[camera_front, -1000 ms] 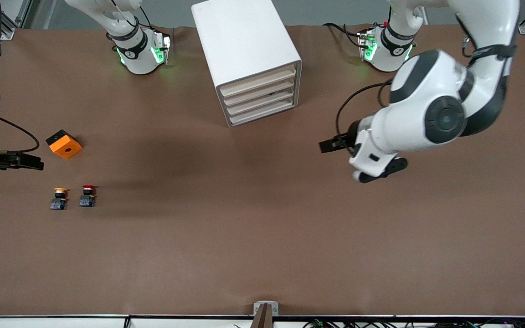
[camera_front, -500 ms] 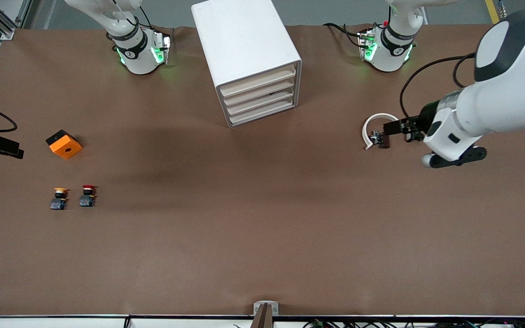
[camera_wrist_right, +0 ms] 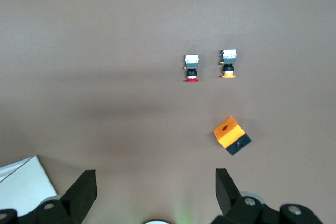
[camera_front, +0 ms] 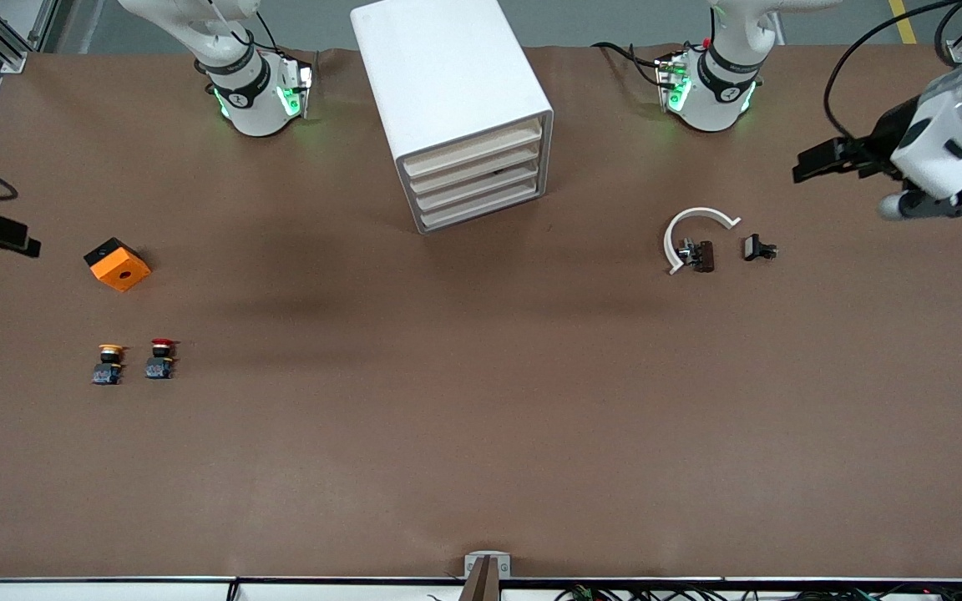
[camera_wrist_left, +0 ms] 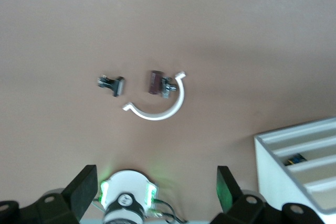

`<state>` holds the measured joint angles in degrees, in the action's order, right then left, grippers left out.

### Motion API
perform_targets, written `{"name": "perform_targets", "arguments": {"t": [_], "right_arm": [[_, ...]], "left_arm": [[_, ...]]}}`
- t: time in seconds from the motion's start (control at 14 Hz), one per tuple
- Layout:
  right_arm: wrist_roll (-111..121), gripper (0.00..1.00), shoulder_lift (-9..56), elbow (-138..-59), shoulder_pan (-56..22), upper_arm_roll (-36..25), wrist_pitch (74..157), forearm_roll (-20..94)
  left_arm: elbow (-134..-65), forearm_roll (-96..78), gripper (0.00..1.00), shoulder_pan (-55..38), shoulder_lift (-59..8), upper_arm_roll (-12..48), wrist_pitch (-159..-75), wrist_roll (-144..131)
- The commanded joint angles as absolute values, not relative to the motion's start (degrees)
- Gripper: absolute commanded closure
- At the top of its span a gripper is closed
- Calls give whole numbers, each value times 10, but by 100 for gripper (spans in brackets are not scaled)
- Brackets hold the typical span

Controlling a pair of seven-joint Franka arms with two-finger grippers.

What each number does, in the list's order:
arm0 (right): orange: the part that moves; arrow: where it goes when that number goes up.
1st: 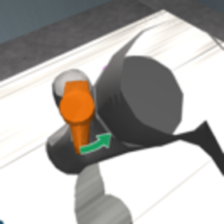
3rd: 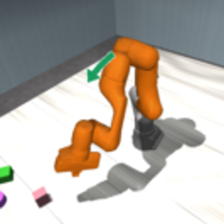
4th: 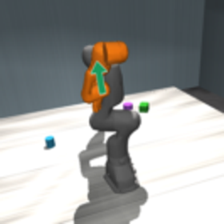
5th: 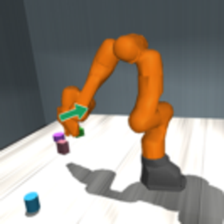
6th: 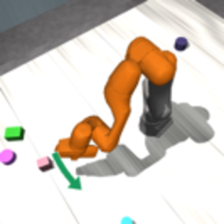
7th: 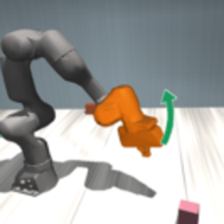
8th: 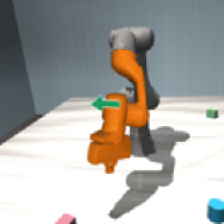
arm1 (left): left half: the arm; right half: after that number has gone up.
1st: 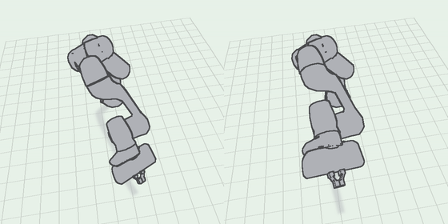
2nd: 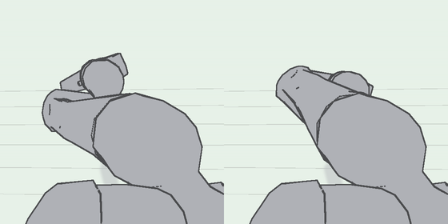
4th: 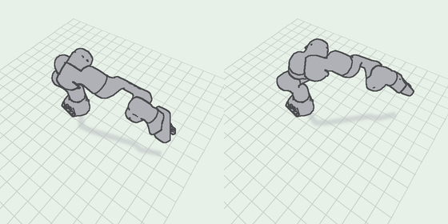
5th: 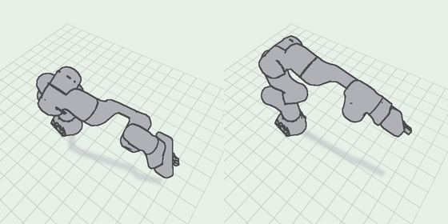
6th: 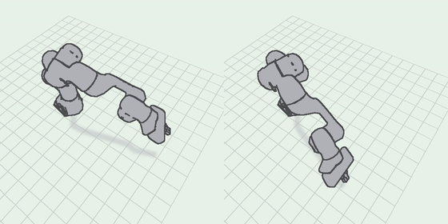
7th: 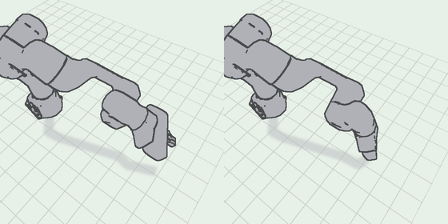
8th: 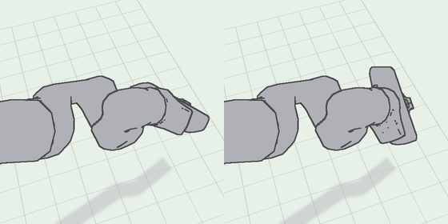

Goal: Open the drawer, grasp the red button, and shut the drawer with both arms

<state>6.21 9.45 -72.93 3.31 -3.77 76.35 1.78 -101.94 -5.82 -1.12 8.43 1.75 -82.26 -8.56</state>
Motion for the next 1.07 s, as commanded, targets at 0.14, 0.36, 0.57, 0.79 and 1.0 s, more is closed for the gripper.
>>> {"name": "perform_targets", "arguments": {"t": [0.14,0.36,0.57,0.79,1.0], "right_arm": [[50,0,35,-745,31,-40,741,25],[50,0,25,-763,33,-43,739,33],[50,0,11,-779,28,-44,741,31],[51,0,-19,-820,28,-44,765,25],[51,0,-40,-847,27,-45,779,24]], "left_arm": [[-1186,-8,0,-5,217,19,-954,-22],[-1117,-9,0,21,173,18,-968,20],[-991,-9,0,19,78,19,-954,11],[-911,-9,0,18,29,21,-897,8],[-915,-9,0,17,29,23,-883,5]]}}
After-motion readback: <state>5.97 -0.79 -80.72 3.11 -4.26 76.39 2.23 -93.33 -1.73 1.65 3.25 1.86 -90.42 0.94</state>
